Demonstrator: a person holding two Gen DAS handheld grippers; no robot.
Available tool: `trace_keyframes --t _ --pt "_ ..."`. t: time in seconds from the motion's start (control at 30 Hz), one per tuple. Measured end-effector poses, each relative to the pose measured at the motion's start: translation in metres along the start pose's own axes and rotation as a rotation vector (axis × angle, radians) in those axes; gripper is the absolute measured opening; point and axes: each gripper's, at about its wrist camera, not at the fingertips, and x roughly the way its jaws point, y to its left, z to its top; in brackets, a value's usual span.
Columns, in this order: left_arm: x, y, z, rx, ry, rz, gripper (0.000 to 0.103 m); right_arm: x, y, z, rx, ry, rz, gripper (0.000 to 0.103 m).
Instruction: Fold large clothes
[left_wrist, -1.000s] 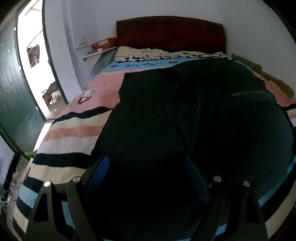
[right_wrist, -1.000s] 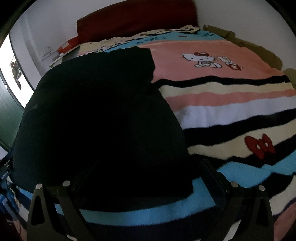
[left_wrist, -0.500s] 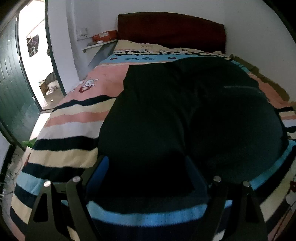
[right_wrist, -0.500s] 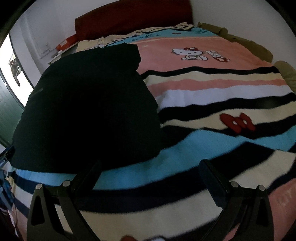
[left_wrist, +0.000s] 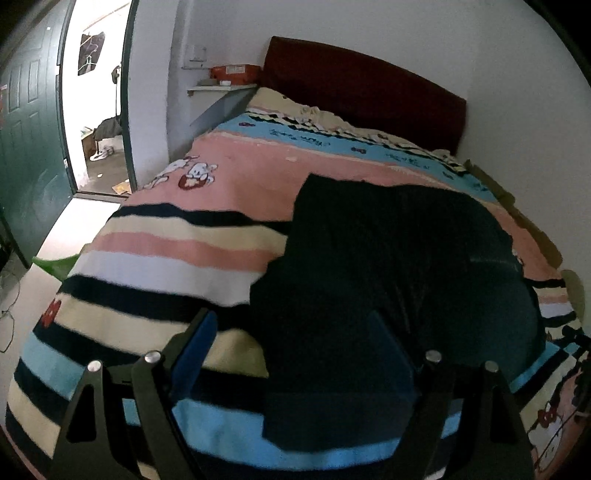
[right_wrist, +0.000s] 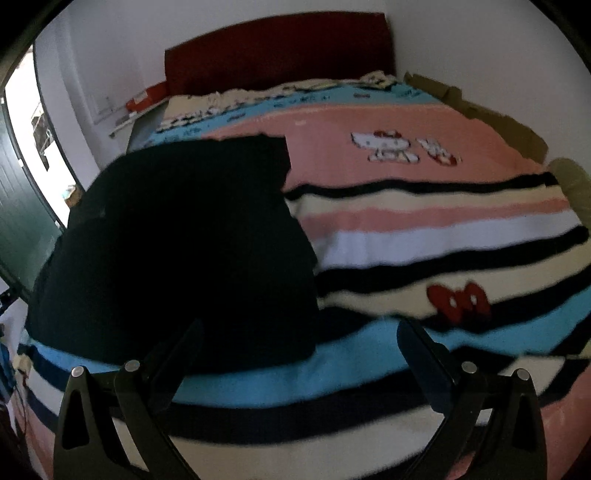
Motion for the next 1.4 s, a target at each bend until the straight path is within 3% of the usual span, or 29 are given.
trace_keyframes --t 0.2,0.3,0.4,0.5,0.63,0.8,1.0,1.13,1.2,1.23,1.27,1.33,1.4 --pt "0.035 -0.007 0.018 0.028 0.066 -0.064 0.084 0.017 0.008 0.026 -0.019 -0.007 0.030 0.102" --pt "0.062 -0.010 0.024 0.021 0.138 -0.123 0.084 0.033 0.009 0.039 0.004 0.019 0.074 0.102" --pt "0.092 -0.010 0.026 0.031 0.208 -0.129 0.084 0.057 0.006 0.053 0.044 0.063 0.115 0.102" --pt "0.115 -0.001 0.028 0.001 0.253 -0.167 0.085 0.090 0.000 0.065 0.086 0.137 0.165 0.102" --pt "0.142 0.011 0.027 -0.025 0.306 -0.202 0.103 0.138 -0.010 0.069 0.119 0.271 0.208 0.102" --pt "0.175 0.032 0.013 -0.168 0.406 -0.381 0.103 0.184 -0.023 0.057 0.222 0.418 0.397 0.102" --pt "0.176 0.037 0.000 -0.189 0.399 -0.488 0.103 0.198 -0.008 0.042 0.187 0.448 0.554 0.102" --pt "0.174 0.035 -0.006 -0.212 0.372 -0.492 0.103 0.202 -0.007 0.036 0.195 0.425 0.597 0.102" --pt "0.168 0.028 -0.009 -0.214 0.347 -0.480 0.101 0.202 -0.006 0.034 0.198 0.414 0.608 0.102" --pt "0.164 0.024 -0.011 -0.216 0.337 -0.486 0.095 0.202 -0.005 0.033 0.199 0.409 0.613 0.102" --pt "0.159 0.020 -0.012 -0.217 0.325 -0.508 0.077 0.201 -0.004 0.032 0.201 0.401 0.615 0.102" --pt "0.142 0.011 -0.014 -0.218 0.282 -0.572 0.055 0.192 0.000 0.031 0.198 0.368 0.639 0.086" --pt "0.128 0.001 -0.012 -0.175 0.252 -0.582 0.043 0.180 0.003 0.033 0.195 0.337 0.686 0.058"
